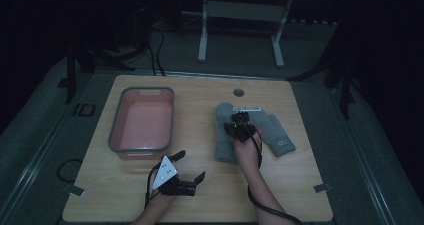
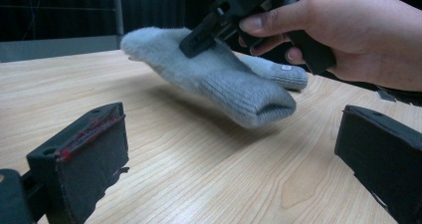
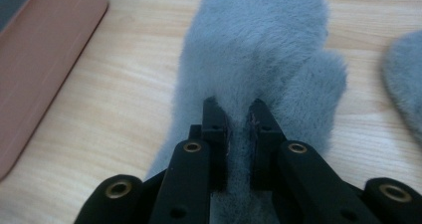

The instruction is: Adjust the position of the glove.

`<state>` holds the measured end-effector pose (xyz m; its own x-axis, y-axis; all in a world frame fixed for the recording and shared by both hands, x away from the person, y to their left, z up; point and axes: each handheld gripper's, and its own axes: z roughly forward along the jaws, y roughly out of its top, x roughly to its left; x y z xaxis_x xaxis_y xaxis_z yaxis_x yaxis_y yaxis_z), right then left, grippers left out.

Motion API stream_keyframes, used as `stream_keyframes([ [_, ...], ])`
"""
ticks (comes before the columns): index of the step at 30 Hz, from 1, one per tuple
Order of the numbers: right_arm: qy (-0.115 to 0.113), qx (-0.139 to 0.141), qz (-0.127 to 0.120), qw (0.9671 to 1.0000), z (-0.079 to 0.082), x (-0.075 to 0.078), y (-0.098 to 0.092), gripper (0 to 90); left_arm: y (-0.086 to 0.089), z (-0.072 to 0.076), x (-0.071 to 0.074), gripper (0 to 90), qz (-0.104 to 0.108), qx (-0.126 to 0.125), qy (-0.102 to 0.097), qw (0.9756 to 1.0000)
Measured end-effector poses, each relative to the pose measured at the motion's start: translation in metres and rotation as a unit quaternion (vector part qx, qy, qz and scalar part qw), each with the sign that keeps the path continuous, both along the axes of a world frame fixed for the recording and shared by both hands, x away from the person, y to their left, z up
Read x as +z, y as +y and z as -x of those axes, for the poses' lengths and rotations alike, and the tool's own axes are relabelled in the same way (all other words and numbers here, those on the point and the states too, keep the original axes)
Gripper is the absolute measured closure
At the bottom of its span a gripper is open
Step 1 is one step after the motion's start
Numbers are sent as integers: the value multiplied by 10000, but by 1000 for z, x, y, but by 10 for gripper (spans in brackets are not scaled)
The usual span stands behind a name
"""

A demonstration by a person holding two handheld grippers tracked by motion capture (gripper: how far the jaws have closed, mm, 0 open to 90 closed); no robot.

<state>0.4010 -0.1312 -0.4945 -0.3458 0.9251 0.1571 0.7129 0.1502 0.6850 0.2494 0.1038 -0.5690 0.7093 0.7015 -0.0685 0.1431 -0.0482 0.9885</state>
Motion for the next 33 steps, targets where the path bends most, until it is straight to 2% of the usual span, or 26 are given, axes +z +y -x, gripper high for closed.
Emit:
stream_keyframes([
  [4, 275, 42, 57, 9996, -3, -16, 1, 802, 0, 0, 0, 6, 39, 9, 21, 10000],
  [5, 275, 42, 57, 9996, -3, -16, 1, 802, 0, 0, 0, 6, 39, 9, 21, 10000],
  [6, 315, 91, 163, 9993, -5, -24, 3, 799, 1, -1, 0, 6, 49, 7, 34, 10000],
  [8, 411, 86, 198, 9989, -7, -33, 4, 795, 1, -1, 0, 6, 53, 6, 40, 10000],
  [12, 382, 50, 233, 9990, -7, -42, 5, 778, 1, 0, 0, 6, 44, 3, 29, 10000],
  [17, 361, 153, 255, 9989, -7, -45, 4, 669, 1, 0, 0, 6, 49, -2, 27, 10000],
  [20, 381, 200, 150, 9990, -7, -43, 2, 618, 1, -1, 0, 6, 64, -1, 42, 10000],
  [24, 307, 449, 64, 9985, -6, -32, -5, 523, 1, -1, 0, 6, 89, 3, 55, 9999],
  [26, 87, 679, 30, 9976, -5, -23, -11, 465, 1, -1, 0, 6, 92, 2, 55, 9999],
  [28, -86, 843, 124, 9963, -6, -13, -20, 462, 1, -1, 0, 6, 95, 1, 60, 9999],
  [30, -116, 915, 27, 9957, -7, -8, -26, 462, 1, -1, 0, 6, 86, 4, 60, 9999],
  [32, -294, 900, 194, 9953, -10, 5, -44, 467, 1, -1, 0, 6, 97, 7, 63, 9999],
  [33, -300, 913, 195, 9952, -11, 8, -49, 467, 1, -1, 0, 6, 97, 7, 65, 9999],
])
